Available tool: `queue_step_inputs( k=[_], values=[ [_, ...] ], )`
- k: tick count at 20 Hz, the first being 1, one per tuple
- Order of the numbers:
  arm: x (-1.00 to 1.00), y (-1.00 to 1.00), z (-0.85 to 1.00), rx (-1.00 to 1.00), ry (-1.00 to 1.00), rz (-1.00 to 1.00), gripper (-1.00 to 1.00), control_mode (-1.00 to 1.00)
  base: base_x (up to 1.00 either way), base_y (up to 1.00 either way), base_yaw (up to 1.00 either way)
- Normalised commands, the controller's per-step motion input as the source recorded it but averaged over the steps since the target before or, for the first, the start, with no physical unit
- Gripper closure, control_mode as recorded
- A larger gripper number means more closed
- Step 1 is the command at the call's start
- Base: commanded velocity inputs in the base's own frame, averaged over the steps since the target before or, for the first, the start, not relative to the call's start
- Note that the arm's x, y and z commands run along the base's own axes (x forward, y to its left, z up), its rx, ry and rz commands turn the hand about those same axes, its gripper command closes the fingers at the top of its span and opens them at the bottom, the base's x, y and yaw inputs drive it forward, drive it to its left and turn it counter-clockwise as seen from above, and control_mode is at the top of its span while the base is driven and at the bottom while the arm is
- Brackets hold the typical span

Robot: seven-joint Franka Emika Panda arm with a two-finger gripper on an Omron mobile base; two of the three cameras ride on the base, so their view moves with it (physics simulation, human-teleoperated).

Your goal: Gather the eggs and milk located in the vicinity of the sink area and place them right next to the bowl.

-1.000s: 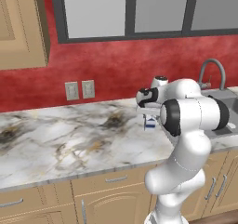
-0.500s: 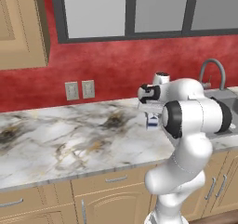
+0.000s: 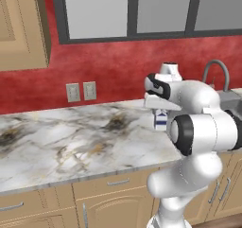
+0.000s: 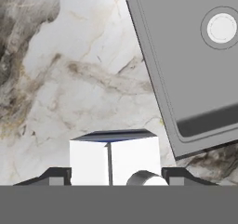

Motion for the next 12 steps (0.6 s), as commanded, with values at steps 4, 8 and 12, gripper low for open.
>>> queue_step_inputs(
  k=[4,8,12],
  values=[
    [-0.68,0.0,0.3,-0.01,0.0,0.0,1.0,-1.0,0.0,0.0,0.0],
    [-0.43,0.0,0.22,-0.01,0.0,0.0,1.0,-1.0,0.0,0.0,0.0],
    [-0.08,0.0,-0.01,0.0,0.0,0.0,1.0,-1.0,0.0,0.0,0.0]
  ],
)
